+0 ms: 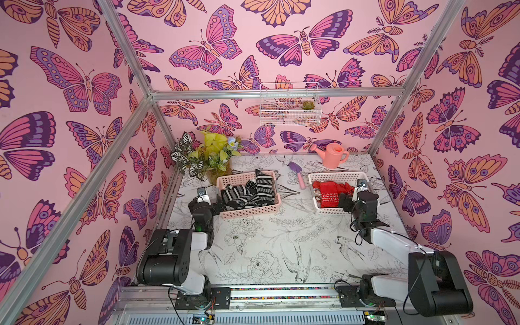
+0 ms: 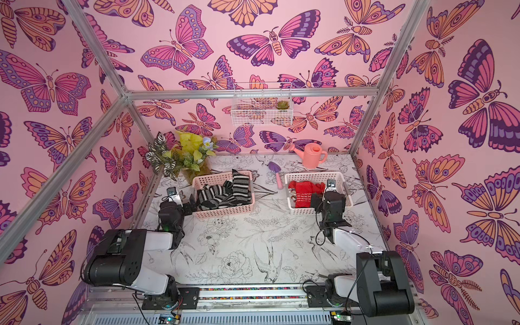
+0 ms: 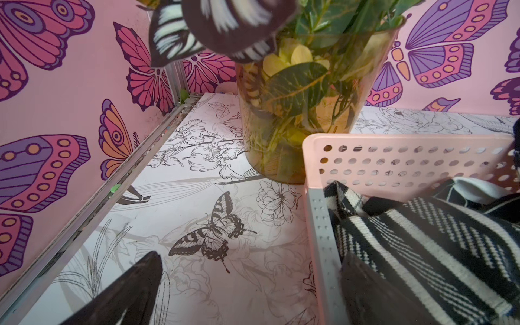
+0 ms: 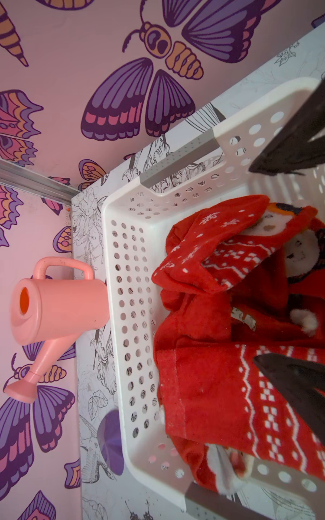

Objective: Sort the socks into the basket by color
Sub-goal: Reset both arms

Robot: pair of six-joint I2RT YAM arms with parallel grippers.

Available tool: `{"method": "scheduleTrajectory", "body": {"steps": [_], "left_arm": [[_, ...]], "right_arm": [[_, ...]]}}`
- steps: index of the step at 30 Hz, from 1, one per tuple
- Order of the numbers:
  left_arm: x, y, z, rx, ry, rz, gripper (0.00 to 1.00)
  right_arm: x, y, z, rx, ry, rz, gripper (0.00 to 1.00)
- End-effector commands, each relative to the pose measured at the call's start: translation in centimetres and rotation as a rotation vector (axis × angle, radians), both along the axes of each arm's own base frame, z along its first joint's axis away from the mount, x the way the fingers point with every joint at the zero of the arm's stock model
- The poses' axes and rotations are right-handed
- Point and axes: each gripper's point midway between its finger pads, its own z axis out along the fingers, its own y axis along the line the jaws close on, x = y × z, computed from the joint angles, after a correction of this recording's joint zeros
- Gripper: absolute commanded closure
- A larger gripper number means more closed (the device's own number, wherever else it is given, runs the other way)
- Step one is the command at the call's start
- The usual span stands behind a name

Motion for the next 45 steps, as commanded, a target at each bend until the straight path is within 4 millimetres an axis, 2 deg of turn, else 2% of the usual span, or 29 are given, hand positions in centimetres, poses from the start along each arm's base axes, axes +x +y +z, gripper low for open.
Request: {"method": "scheduleTrajectory", "body": {"steps": [1, 3, 4, 5, 21, 24, 30, 35, 45], "left_arm": [[-1.0, 0.1, -2.4, 0.013, 0.081, -0.007, 0.00], [-1.1, 0.1, -2.5, 0.009, 0.088, -0.008, 0.00], [-0.3, 0.0, -1.5, 0.007, 0.066, -0.009, 0.00], [-0.2, 0.0, -1.3, 0.009, 0.058, -0.010, 0.00], [-0.1, 0.1, -1.4, 0.011, 0.056, -0.008, 0.00], [-0.1, 0.0, -1.4, 0.011, 0.057, -0.014, 0.00], [-0.2, -0.3, -1.4, 0.014, 0.051, -0.031, 0.00], [0.1, -0.6, -1.5, 0.012, 0.070, -0.047, 0.00], [0.1, -0.6, -1.5, 0.014, 0.066, -0.047, 0.00]], "right_arm": [[0.5, -0.4, 0.6, 0.008, -0.061, -0.016, 0.01], [0.3, -0.5, 0.2, 0.009, -0.073, -0.023, 0.01], [0.1, -0.5, 0.1, 0.009, -0.085, -0.025, 0.01], [-0.1, -0.6, 0.0, 0.012, -0.098, -0.026, 0.01], [-1.3, -1.4, -1.6, 0.030, -0.188, -0.068, 0.01], [-1.1, -1.4, -2.6, 0.029, -0.189, -0.071, 0.01], [-0.7, -1.2, -2.8, 0.030, -0.169, -0.055, 0.01], [1.4, -0.1, -3.6, 0.022, -0.054, 0.006, 0.01], [1.3, -0.3, -3.7, 0.036, -0.054, 0.008, 0.01]]}}
